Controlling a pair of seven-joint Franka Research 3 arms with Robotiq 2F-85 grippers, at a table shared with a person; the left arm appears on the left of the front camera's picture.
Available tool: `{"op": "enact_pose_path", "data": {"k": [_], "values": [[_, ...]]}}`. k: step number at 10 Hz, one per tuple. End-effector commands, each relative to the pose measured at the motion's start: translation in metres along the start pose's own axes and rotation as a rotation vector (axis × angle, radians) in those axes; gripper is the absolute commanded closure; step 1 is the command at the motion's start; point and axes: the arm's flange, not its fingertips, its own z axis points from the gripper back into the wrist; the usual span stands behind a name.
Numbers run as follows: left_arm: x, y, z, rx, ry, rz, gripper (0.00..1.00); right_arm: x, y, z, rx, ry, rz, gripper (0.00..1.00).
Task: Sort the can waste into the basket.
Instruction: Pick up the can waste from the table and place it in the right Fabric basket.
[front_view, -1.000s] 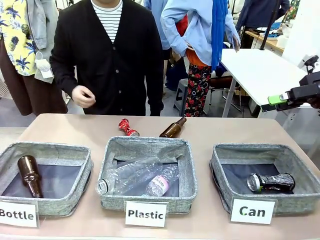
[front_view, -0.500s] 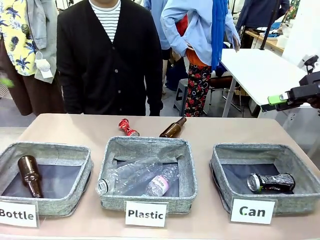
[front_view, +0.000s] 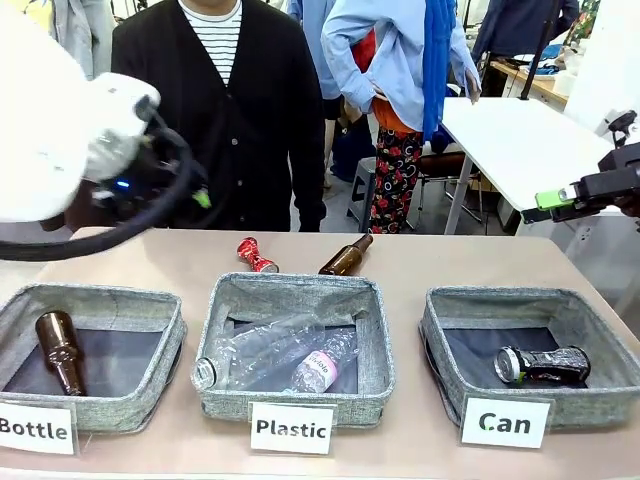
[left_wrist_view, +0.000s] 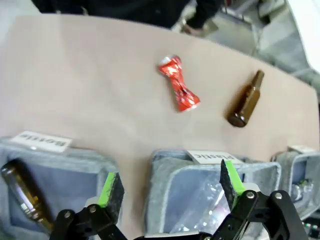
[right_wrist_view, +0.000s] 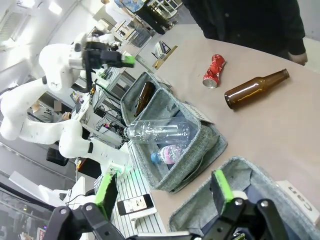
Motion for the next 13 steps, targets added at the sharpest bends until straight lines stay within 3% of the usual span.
{"op": "enact_pose_path", "data": {"k": [1,2,3,6,7,8,9,12,13], "values": [[0.02,-0.019,-0.03,0.005,0.126,-0.058,0.0,0.0,0.001,0.002,0.003,0.005,0.019,0.0],[0.025,-0.022,-0.021,0.007,0.133,-0.031,0.0,0.0,0.001,0.002,0.003,0.005,0.019,0.0],[0.002,-0.015,-0.029,-0.004,0.068,-0.026,0.0,0.0,0.001,0.002,0.003,0.005,0.019,0.0],[0.002,-0.015,-0.029,-0.004,0.068,-0.026,0.0,0.0,0.001,0.002,0.003,0.005,0.019,0.0],[0.01,-0.02,-0.035,-0.01,0.097,-0.029,0.0,0.0,0.001,0.002,0.003,0.005,0.019,0.0],[0.04,-0.042,-0.062,-0.008,0.237,-0.178,0.0,0.0,0.001,0.002,0.003,0.005,0.019,0.0],[0.055,-0.055,-0.08,-0.046,0.276,-0.233,0.0,0.0,0.001,0.002,0.003,0.005,0.019,0.0],[0.075,-0.074,-0.122,-0.061,0.283,-0.237,0.0,0.0,0.001,0.002,0.003,0.005,0.019,0.0],[0.087,-0.051,-0.104,-0.119,0.336,-0.22,0.0,0.0,0.001,0.002,0.003,0.005,0.019,0.0]]}}
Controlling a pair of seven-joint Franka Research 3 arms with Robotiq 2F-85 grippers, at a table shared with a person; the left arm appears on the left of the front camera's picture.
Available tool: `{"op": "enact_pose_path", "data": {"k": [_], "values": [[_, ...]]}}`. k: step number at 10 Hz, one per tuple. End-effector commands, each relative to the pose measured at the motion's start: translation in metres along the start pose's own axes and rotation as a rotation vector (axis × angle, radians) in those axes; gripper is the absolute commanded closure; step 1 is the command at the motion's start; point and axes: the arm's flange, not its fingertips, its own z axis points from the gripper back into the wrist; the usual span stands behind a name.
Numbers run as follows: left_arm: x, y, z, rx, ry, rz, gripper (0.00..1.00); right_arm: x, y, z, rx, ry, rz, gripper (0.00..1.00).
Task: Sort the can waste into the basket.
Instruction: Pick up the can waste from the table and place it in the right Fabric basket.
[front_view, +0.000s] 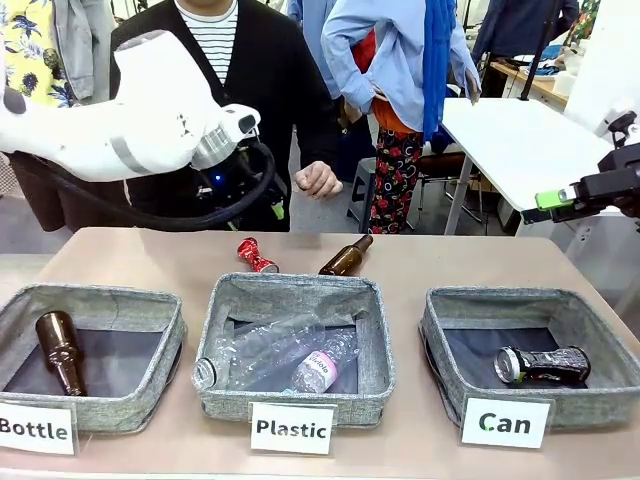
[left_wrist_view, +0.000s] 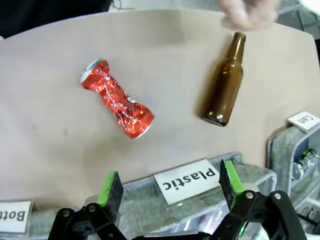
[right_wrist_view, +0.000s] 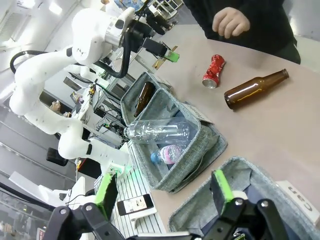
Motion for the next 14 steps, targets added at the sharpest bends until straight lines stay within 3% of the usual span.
{"op": "enact_pose_path", "data": {"k": [1,3,4,7,8,12,14], "values": [[-0.009,0.063,0.074,-0.105,0.052,-0.004,0.0,0.0,0.001,0.002,0.003,0.005,0.02,0.0],[-0.065,0.156,0.165,-0.22,0.045,-0.027,0.0,0.0,0.001,0.002,0.003,0.005,0.02,0.0],[-0.089,0.19,0.19,-0.248,0.008,0.033,0.0,0.0,0.001,0.002,0.003,0.005,0.02,0.0],[-0.119,0.282,0.234,-0.453,-0.057,0.12,0.0,0.0,0.001,0.002,0.003,0.005,0.02,0.0],[-0.127,0.31,0.239,-0.595,-0.072,0.092,0.0,0.0,0.001,0.002,0.003,0.005,0.02,0.0],[-0.117,0.319,0.242,-0.627,-0.048,0.076,0.0,0.0,0.001,0.002,0.003,0.005,0.02,0.0],[-0.133,0.327,0.29,-0.625,-0.084,0.05,0.0,0.0,0.001,0.002,0.003,0.005,0.02,0.0]]}}
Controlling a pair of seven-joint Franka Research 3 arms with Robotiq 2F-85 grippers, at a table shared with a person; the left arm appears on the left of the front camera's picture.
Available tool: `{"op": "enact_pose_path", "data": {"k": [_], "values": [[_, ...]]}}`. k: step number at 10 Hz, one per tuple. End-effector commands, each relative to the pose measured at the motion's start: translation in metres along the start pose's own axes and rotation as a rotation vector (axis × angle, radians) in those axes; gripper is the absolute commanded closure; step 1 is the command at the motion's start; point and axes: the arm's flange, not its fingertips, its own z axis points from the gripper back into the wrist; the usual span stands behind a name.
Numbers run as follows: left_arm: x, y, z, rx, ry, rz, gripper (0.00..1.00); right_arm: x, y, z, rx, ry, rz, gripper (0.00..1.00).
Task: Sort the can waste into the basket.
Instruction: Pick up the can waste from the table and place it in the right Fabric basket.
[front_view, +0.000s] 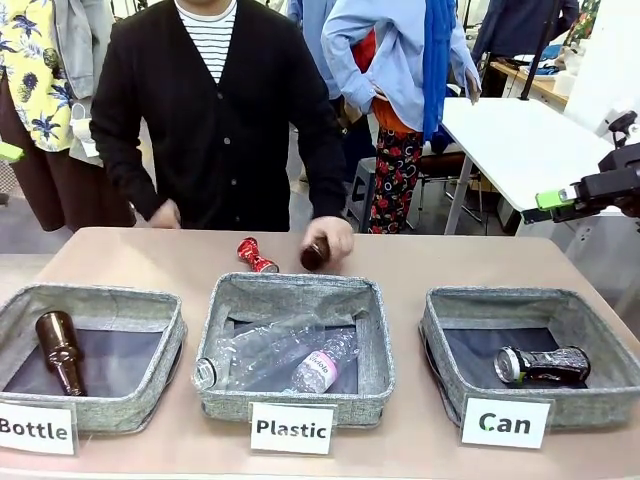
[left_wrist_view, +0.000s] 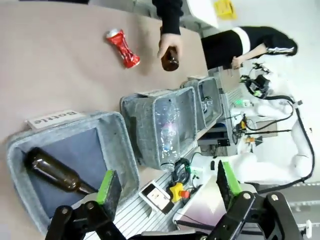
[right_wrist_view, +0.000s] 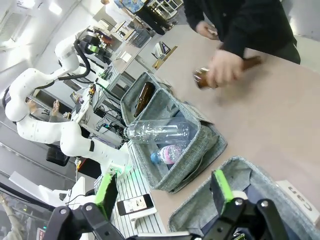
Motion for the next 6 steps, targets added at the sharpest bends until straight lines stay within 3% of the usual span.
{"op": "enact_pose_path", "data": {"k": [1,3,4,6], "values": [[-0.02,-0.026,0.074,0.005,-0.074,0.017,0.0,0.0,0.001,0.002,0.003,0.005,0.02,0.0],[-0.051,-0.037,0.154,-0.112,-0.231,0.075,0.0,0.0,0.001,0.002,0.003,0.005,0.02,0.0],[-0.07,-0.028,0.176,-0.198,-0.3,0.066,0.0,0.0,0.001,0.002,0.003,0.005,0.02,0.0],[-0.095,0.011,0.194,-0.318,-0.34,0.093,0.0,0.0,0.001,0.002,0.003,0.005,0.02,0.0]]}}
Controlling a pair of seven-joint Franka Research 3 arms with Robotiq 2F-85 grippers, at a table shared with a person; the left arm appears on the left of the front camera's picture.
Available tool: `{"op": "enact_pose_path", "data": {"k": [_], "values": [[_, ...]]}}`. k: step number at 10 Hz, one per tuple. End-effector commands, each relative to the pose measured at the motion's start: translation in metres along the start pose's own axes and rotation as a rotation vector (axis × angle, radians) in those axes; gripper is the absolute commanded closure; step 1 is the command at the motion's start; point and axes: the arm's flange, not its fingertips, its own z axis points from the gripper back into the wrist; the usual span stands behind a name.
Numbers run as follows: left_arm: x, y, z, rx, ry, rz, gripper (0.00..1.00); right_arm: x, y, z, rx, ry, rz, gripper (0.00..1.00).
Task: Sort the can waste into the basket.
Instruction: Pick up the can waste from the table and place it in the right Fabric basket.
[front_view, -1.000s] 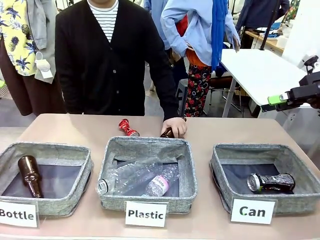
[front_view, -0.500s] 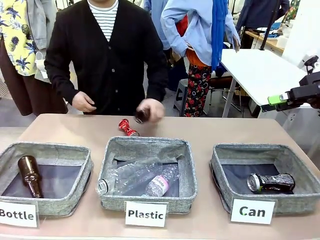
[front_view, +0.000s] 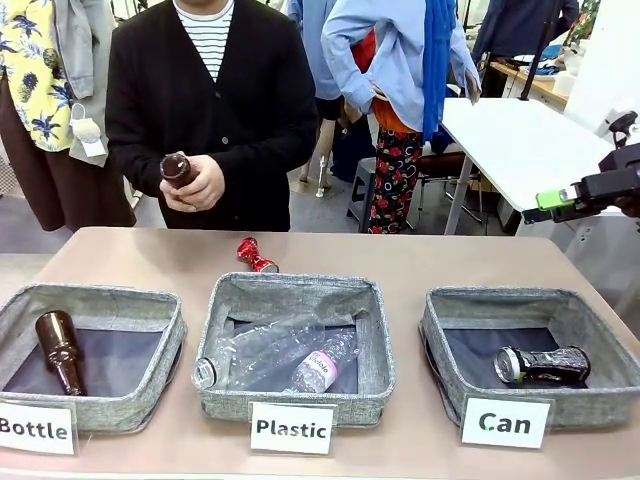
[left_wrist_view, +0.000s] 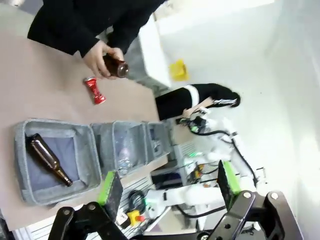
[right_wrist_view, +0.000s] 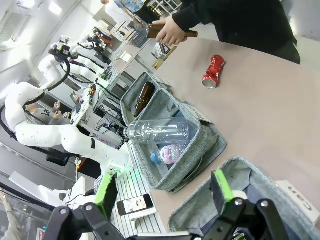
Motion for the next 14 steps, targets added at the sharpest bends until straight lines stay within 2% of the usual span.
{"op": "enact_pose_path", "data": {"k": [1,4,11,14], "values": [[0.003,0.042,-0.001,-0.142,0.0,0.013,0.0,0.0,0.001,0.002,0.004,0.006,0.02,0.0],[-0.003,0.058,-0.008,-0.186,0.002,-0.001,0.0,0.0,0.001,0.002,0.004,0.006,0.02,0.0],[0.019,0.048,-0.017,-0.144,0.072,-0.013,0.0,0.0,0.001,0.002,0.004,0.006,0.02,0.0],[0.025,0.038,-0.041,-0.117,0.104,-0.013,0.0,0.0,0.001,0.002,0.004,0.006,0.02,0.0]]}}
